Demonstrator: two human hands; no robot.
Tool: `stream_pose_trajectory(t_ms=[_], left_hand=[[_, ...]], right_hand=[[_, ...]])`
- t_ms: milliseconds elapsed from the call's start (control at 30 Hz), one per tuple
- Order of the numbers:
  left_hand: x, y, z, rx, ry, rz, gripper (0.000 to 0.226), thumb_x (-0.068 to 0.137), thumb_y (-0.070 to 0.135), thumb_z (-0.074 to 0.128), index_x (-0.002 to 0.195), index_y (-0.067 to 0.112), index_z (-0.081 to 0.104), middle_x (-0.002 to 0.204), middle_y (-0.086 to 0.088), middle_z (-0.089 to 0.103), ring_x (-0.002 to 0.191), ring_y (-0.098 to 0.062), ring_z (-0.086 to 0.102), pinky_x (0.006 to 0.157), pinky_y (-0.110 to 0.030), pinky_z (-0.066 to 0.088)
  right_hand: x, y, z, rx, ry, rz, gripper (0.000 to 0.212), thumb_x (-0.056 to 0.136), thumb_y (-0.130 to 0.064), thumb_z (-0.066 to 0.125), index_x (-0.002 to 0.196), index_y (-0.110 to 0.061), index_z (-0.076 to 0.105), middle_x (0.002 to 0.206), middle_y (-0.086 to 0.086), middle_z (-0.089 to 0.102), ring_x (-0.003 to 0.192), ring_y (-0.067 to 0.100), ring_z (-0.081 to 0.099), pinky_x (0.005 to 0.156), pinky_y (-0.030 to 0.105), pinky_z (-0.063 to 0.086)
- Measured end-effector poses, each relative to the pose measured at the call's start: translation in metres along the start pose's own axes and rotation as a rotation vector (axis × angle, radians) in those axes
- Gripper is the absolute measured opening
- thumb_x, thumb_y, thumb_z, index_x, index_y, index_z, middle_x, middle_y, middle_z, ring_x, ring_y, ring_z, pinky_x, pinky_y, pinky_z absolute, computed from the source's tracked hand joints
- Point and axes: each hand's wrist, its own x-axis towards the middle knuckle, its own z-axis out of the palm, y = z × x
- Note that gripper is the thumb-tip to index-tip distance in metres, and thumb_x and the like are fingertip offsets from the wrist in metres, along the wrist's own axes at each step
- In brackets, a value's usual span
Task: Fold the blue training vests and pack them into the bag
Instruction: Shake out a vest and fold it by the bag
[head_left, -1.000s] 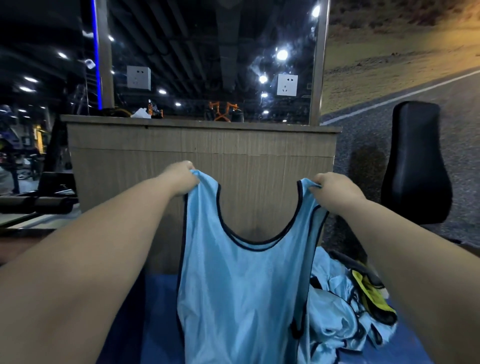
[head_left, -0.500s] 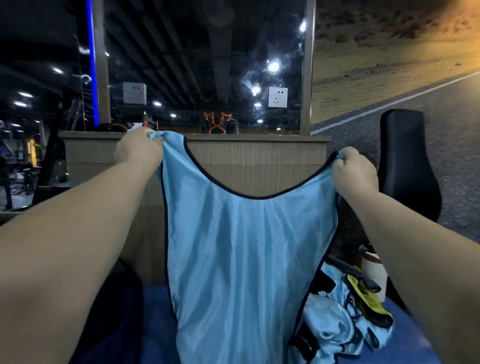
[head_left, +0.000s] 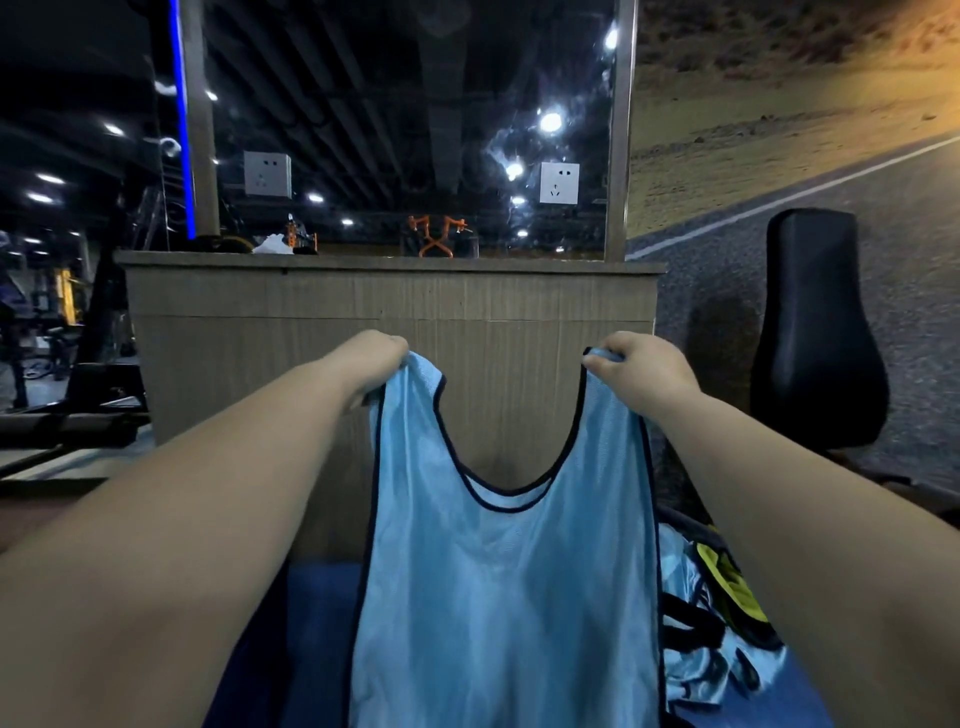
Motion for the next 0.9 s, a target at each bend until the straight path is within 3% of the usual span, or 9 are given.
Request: stream_pose_trajectory(t_ms=[67, 133, 200, 367, 500, 600, 667, 833, 900], left_hand=[[-0.004, 0.003, 0.003, 0.018, -0.061, -0.007, 0.012, 0.079, 0.02, 0.05, 0.073, 0.013, 0.044, 0.073, -0.009, 0.045, 0.067, -0.021, 0.041, 0.064, -0.035, 0.033], [0.0, 0.004, 0.003, 0.144, -0.123, 0.009, 0.033, 0.073, 0.039, 0.063, 0.087, 0.009, 0.056, 0.087, -0.007, 0.062, 0.079, -0.025, 0.059, 0.075, -0.036, 0.047], [0.004, 0.006, 0.003, 0.277, -0.102, 0.045, 0.044, 0.075, 0.045, 0.071, 0.101, 0.013, 0.06, 0.102, -0.006, 0.063, 0.094, -0.026, 0.063, 0.086, -0.04, 0.053], [0.003, 0.007, 0.004, 0.368, -0.026, 0.138, 0.024, 0.09, 0.042, 0.063, 0.085, 0.019, 0.059, 0.095, -0.001, 0.059, 0.086, -0.018, 0.056, 0.068, -0.031, 0.043], [0.004, 0.006, 0.0, 0.217, -0.018, 0.129, 0.023, 0.09, 0.042, 0.065, 0.092, 0.02, 0.065, 0.094, -0.003, 0.065, 0.084, -0.022, 0.061, 0.069, -0.032, 0.049], [0.006, 0.005, -0.001, 0.148, -0.043, 0.129, 0.019, 0.088, 0.038, 0.069, 0.094, 0.02, 0.069, 0.101, -0.004, 0.071, 0.095, -0.024, 0.066, 0.091, -0.041, 0.054], [0.005, 0.006, -0.001, 0.167, -0.07, 0.132, 0.015, 0.087, 0.033, 0.071, 0.096, 0.02, 0.071, 0.103, -0.002, 0.071, 0.099, -0.021, 0.066, 0.096, -0.043, 0.051], [-0.004, 0.014, 0.003, 0.251, -0.099, 0.14, 0.011, 0.09, 0.012, 0.065, 0.098, 0.017, 0.072, 0.101, -0.004, 0.07, 0.097, -0.021, 0.065, 0.092, -0.04, 0.053], [-0.006, 0.015, 0.007, 0.287, -0.128, 0.12, 0.011, 0.088, 0.006, 0.058, 0.089, 0.012, 0.068, 0.096, -0.006, 0.067, 0.087, -0.025, 0.062, 0.081, -0.037, 0.053]], right_hand=[[0.001, -0.002, 0.002, -0.013, 0.009, 0.002, 0.035, 0.094, -0.042, 0.059, 0.08, -0.011, 0.058, 0.067, 0.005, 0.054, 0.062, 0.02, 0.051, 0.053, 0.032, 0.034], [0.001, -0.003, 0.002, -0.013, 0.026, 0.005, 0.036, 0.093, -0.043, 0.06, 0.082, -0.008, 0.06, 0.067, 0.006, 0.054, 0.062, 0.021, 0.051, 0.053, 0.032, 0.035], [0.003, -0.003, 0.002, -0.008, 0.035, 0.004, 0.035, 0.093, -0.044, 0.061, 0.082, -0.011, 0.061, 0.068, 0.004, 0.055, 0.064, 0.02, 0.053, 0.054, 0.032, 0.037], [0.004, -0.005, -0.001, -0.022, 0.016, 0.027, 0.029, 0.091, -0.049, 0.061, 0.081, -0.022, 0.062, 0.074, 0.003, 0.063, 0.066, 0.018, 0.056, 0.056, 0.03, 0.04], [0.003, -0.009, -0.001, -0.019, 0.017, 0.055, 0.039, 0.092, -0.048, 0.06, 0.071, -0.015, 0.059, 0.063, 0.002, 0.054, 0.059, 0.019, 0.051, 0.053, 0.029, 0.036], [0.003, -0.013, 0.0, 0.018, 0.011, 0.049, 0.041, 0.092, -0.047, 0.06, 0.065, -0.017, 0.055, 0.06, 0.0, 0.051, 0.058, 0.017, 0.049, 0.052, 0.029, 0.034], [0.002, -0.016, 0.001, 0.064, 0.01, 0.045, 0.039, 0.091, -0.046, 0.062, 0.063, -0.022, 0.053, 0.062, -0.001, 0.052, 0.061, 0.016, 0.051, 0.051, 0.027, 0.035], [0.001, -0.024, 0.007, 0.152, -0.058, 0.039, 0.031, 0.089, -0.045, 0.065, 0.069, -0.021, 0.059, 0.067, -0.003, 0.055, 0.061, 0.013, 0.05, 0.053, 0.026, 0.036], [0.0, -0.027, 0.009, 0.139, -0.081, 0.026, 0.03, 0.089, -0.045, 0.065, 0.075, -0.019, 0.064, 0.073, -0.002, 0.06, 0.065, 0.014, 0.054, 0.056, 0.027, 0.04]])
